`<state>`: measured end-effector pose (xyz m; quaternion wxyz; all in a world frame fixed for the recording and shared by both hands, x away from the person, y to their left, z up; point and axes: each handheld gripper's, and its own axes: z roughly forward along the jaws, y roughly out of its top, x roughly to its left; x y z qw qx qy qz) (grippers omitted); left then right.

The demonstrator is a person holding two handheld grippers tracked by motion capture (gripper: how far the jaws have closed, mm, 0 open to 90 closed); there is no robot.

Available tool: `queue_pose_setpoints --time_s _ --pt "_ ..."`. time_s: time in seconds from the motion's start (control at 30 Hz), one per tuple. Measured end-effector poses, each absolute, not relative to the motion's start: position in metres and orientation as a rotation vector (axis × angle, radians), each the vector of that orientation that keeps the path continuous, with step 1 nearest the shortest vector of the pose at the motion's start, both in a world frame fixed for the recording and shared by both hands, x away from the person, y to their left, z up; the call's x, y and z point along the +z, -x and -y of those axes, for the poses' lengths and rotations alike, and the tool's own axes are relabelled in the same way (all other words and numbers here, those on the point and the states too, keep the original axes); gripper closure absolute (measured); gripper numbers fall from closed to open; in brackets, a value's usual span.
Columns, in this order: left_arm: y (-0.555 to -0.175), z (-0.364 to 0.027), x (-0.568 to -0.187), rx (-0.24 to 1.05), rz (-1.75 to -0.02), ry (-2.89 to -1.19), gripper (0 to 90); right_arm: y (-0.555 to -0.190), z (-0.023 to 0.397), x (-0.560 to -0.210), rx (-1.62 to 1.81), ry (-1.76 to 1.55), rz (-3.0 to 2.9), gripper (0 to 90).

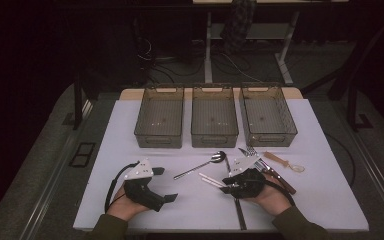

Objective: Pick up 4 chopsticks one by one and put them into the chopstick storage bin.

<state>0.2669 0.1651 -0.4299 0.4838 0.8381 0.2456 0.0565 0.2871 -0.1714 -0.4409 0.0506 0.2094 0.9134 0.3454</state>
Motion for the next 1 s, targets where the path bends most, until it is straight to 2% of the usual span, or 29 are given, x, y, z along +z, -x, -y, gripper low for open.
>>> queue_pose_setpoints --time_s 0.33,0.63,0.9,0.93,1.0 --pt "-0.2668 -0.1644 -0.43 0.136 -0.598 -2.042 0.1 -0.2862 0.1699 -0.4428 1.013 -0.6 -2.787 74.8" --pt "-0.2668 -0.1645 -0.4299 0.135 -0.596 -2.042 0.3 -0.2857 0.1701 -0.4424 1.006 -0.566 -2.796 76.6" --pt "-0.2667 -0.1646 -0.4297 0.136 -0.594 -2.044 0.3 -0.2863 0.1707 -0.4429 1.015 -0.564 -2.801 75.8" --pt "-0.2668 -0.1645 -0.4298 0.135 -0.595 -2.043 0.3 -0.2863 0.1708 -0.4429 1.017 -0.566 -2.801 74.5" --pt "-0.2666 -0.1644 -0.4298 0.136 -0.594 -2.042 0.3 -0.2864 0.1714 -0.442 1.038 -0.589 -2.791 66.4"
